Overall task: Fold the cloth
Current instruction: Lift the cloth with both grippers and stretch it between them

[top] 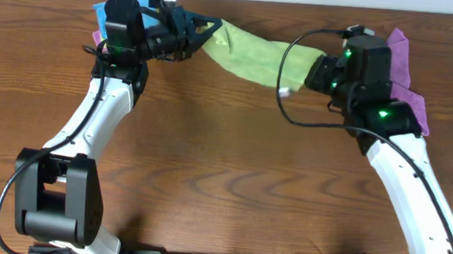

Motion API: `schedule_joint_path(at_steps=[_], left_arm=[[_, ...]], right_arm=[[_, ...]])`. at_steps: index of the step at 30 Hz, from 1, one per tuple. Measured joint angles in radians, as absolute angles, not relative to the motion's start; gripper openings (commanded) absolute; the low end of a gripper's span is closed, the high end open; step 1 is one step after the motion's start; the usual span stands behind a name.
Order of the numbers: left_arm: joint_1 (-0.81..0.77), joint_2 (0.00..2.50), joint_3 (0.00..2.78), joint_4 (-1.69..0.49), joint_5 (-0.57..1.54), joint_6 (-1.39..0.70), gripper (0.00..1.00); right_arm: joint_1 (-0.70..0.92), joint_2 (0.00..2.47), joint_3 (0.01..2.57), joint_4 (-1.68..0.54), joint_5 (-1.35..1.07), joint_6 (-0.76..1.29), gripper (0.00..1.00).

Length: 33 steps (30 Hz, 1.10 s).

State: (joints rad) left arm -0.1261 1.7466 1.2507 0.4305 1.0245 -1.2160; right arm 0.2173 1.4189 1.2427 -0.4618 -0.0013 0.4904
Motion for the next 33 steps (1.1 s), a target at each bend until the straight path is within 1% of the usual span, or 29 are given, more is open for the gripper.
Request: schedule_joint_path(at_steps=[5,11,14,20,26,28,33], left_arm=[[-0.125,1.746,1.251,0.406,0.972,-1.144,0.06],[-0.124,1.746,1.252,0.326,0.883,-1.048,0.05],[-0.124,1.747,1.252,0.322,0.842,-1.012,0.06],[-0.124,1.782,1.252,0.334,0.813,-0.985,0.06],[-0.124,1.824,1.253,0.301,0.834,-0.951,0.06],[-0.124,1.824,1.255,0.241,0.852,-0.922,0.05],[-0.124,1.824,1.259,-0.002,0.901,-0.793,0.06]], right_arm=[[0.195,1.462,1.243,-0.396,-0.004,0.490,0.01],[0.178,1.553,1.248,-0.316,-0.005,0.490,0.01],[0.178,1.621,1.309,-0.313,-0.005,0.482,0.01],[0.178,1.689,1.447,-0.355,-0.005,0.437,0.01],[0.178,1.692,1.462,-0.464,0.001,0.402,0.01],[0.178,1.692,1.462,-0.517,0.002,0.389,0.01],[0.178,1.692,1.462,-0.645,0.010,0.361,0.01]])
